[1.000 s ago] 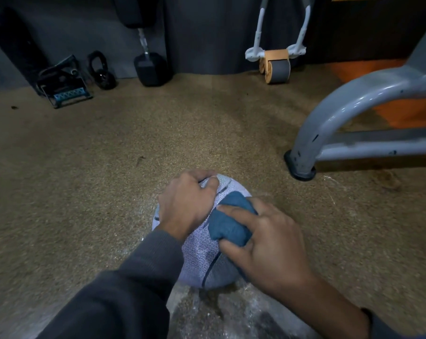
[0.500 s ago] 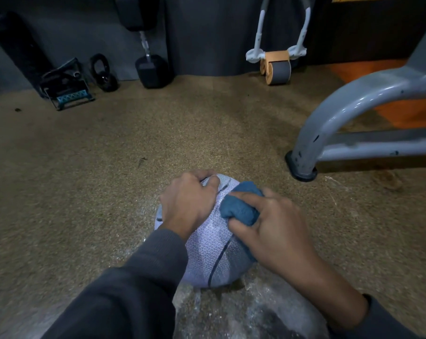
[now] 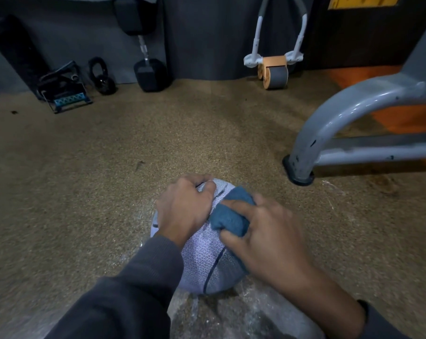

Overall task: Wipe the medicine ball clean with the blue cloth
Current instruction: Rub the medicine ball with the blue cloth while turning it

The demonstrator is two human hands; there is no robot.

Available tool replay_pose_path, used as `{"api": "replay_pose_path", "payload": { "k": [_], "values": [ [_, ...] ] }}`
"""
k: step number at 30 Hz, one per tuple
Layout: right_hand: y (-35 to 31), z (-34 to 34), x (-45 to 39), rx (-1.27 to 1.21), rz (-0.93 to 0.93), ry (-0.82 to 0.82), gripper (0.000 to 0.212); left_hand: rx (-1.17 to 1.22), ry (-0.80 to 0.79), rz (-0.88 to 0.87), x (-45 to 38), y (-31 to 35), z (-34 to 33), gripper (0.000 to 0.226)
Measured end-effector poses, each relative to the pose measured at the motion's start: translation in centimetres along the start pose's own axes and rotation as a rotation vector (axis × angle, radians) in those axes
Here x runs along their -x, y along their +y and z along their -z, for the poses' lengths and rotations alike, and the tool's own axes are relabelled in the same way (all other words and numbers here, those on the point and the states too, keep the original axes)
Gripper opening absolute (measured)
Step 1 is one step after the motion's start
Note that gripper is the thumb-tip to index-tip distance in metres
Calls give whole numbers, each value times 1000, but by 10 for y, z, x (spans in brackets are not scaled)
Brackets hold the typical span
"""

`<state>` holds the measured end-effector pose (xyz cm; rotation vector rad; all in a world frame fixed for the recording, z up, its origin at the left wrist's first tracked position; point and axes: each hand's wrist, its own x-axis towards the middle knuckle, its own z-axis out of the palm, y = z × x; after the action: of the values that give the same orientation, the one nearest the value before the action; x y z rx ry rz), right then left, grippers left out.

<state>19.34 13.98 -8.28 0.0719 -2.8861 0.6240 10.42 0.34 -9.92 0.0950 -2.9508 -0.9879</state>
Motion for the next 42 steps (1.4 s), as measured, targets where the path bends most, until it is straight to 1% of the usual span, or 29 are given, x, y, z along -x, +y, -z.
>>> {"api": "replay_pose_path", "payload": {
  "k": [3, 5, 8, 11, 15, 18, 20, 22, 25, 26, 28, 30, 32, 35, 38, 40, 42],
  "values": [
    [-5, 1, 9, -51, 26, -25, 54, 22, 3, 9, 0, 0, 1, 32],
    [3, 1, 0, -84, -20, -34, 56, 11, 10, -1, 1, 0, 0, 32],
    [16, 1, -12, -84, -84, 5, 61, -19, 19, -9, 2, 1, -1, 33],
    [9, 1, 0, -32, -33, -10, 58, -15, 16, -8, 1, 2, -1, 32],
    [-2, 0, 14, -69, 26, -9, 55, 17, 16, -15, 1, -2, 0, 31],
    [7, 0, -2, -99, -20, -8, 56, 20, 29, -51, 1, -5, 0, 32],
    [13, 0, -8, -66, -46, 13, 56, 10, 36, -70, 1, -6, -1, 31],
    [8, -3, -4, -1, -14, 55, 53, 13, 35, -74, 2, -6, -1, 30],
    [-7, -8, 13, 38, 62, 60, 51, 15, 25, -72, 3, -8, -1, 28],
    [-7, -8, 14, 13, 70, 48, 51, 14, 24, -79, 3, -9, -1, 28],
    [1, -6, 4, -69, 7, 24, 55, 20, 12, -103, 3, -12, 0, 29],
    [16, -3, -8, -126, -95, 16, 59, 56, -23, -125, 0, -16, 2, 29],
    [24, -2, -12, -111, -127, 28, 59, 101, -50, -133, -2, -19, 3, 28],
    [13, -3, 0, -16, -50, 36, 58, 85, -46, -136, -3, -20, 2, 28],
    [-1, -4, 15, -15, 35, 46, 53, 148, -60, -138, -2, -23, 2, 26],
    [0, 0, 6, -70, 27, -4, 55, 225, -85, -133, 0, -25, 3, 22],
    [10, 3, -9, -132, -39, -25, 54, 239, -81, -139, 2, -25, 4, 23]
  ]
}}
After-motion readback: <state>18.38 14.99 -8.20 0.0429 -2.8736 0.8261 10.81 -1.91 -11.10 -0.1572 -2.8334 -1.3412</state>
